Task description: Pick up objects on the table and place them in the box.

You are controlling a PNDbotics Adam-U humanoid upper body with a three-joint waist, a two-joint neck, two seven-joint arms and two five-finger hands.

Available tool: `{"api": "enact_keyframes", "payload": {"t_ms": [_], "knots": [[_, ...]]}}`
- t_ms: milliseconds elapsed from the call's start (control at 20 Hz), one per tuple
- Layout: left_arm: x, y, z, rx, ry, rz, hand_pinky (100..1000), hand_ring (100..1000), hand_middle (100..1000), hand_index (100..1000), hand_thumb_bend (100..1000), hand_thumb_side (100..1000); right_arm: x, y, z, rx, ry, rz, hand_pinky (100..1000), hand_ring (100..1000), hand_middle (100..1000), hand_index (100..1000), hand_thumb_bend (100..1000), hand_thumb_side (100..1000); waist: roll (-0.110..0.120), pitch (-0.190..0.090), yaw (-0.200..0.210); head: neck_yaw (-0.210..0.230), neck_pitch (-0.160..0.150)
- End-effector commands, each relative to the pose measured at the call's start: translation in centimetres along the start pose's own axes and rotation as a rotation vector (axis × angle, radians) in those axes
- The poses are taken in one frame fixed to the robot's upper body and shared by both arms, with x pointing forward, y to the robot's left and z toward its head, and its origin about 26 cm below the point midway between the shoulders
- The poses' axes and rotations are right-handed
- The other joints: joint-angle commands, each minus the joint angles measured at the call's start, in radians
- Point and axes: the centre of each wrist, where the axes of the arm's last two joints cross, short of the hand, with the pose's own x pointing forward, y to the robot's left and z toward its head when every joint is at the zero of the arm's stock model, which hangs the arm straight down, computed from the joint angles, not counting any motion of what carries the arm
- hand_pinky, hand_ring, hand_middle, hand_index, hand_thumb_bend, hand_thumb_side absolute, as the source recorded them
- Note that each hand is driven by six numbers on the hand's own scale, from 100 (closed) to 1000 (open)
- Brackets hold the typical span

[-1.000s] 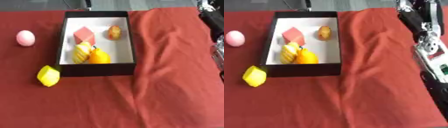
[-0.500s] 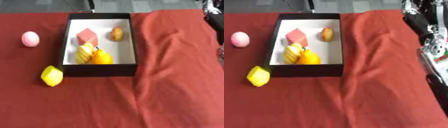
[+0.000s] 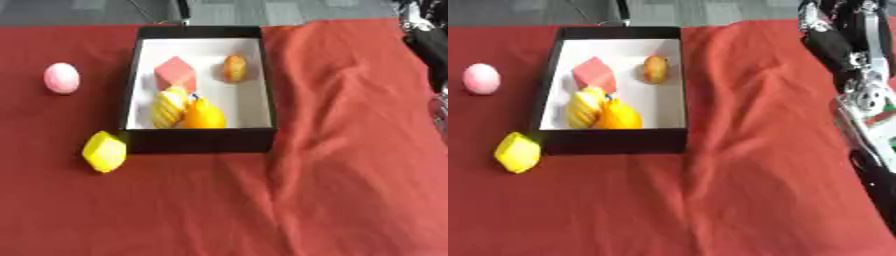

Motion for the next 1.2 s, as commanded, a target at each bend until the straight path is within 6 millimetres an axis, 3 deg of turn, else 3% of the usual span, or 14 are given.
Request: {"api": "enact_keyframes", "payload": {"t_ms": [50,600,800,1100,1200], "knots": [[0.4,1.1,0.0,0.018,0.005,-0.092,828,837,808,854,712,277,0.0,-0.1,-0.5,0.006,0.020,0.003,947,774,781,872,100,307,0.004,-0.025,0.003,0.004,-0.002],[0.9,-0.4,-3.7,0.093,0.038,-0.122,799,817,796,845,630,241,-1.3,0.5,-0.4,-0.003,0.083,-0.011,947,768,775,865,100,314,-0.001,-0.019,-0.003,0.028,-0.002],[0.9,-1.0,-4.5,0.138,0.063,-0.113,786,808,790,833,533,241,-1.3,0.8,-0.5,0.003,0.083,-0.016,947,767,774,864,100,308,-0.003,-0.014,-0.009,0.032,-0.002],[1.1,-1.8,-5.8,0.158,0.065,-0.060,775,803,790,837,472,321,-1.3,1.3,-0.7,0.008,0.083,-0.032,947,763,771,862,100,303,-0.007,-0.004,-0.020,0.040,-0.002],[1.3,-1.9,-6.1,0.163,0.059,-0.045,770,800,787,825,451,310,-1.2,1.5,-0.8,0.011,0.081,-0.038,948,763,770,861,100,304,-0.009,0.001,-0.024,0.043,-0.002]]}}
